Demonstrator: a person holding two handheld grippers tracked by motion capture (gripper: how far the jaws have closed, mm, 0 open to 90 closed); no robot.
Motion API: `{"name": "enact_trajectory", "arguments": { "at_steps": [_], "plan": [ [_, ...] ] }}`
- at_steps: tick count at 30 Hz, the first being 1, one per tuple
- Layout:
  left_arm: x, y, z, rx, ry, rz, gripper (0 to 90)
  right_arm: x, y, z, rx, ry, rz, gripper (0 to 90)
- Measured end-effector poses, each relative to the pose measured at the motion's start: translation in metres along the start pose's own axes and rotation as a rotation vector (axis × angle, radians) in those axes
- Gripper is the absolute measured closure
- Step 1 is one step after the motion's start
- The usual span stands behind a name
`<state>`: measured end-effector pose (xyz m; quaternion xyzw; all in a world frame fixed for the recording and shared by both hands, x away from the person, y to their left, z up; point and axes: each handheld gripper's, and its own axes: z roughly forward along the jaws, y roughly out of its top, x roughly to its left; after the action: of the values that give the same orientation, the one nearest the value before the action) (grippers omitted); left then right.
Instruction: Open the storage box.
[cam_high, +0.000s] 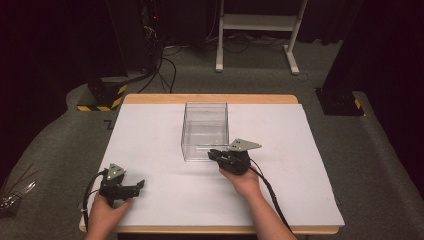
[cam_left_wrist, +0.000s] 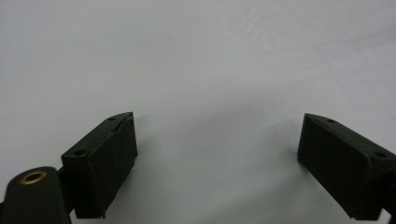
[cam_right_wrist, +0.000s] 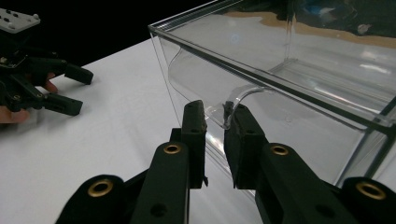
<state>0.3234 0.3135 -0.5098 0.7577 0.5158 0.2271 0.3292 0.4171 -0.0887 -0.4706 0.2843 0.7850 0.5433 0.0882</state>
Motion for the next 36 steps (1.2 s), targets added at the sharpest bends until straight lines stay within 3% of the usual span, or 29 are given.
{"name": "enact_trajectory", "arguments": {
  "at_steps": [36],
  "plan": [
    [0.0, 0.0, 0.0, 0.001, -0.001, 0.0, 12.0, 0.032, -0.016, -0.024, 0.01, 0.025, -0.034, 81.3]
  ]
}}
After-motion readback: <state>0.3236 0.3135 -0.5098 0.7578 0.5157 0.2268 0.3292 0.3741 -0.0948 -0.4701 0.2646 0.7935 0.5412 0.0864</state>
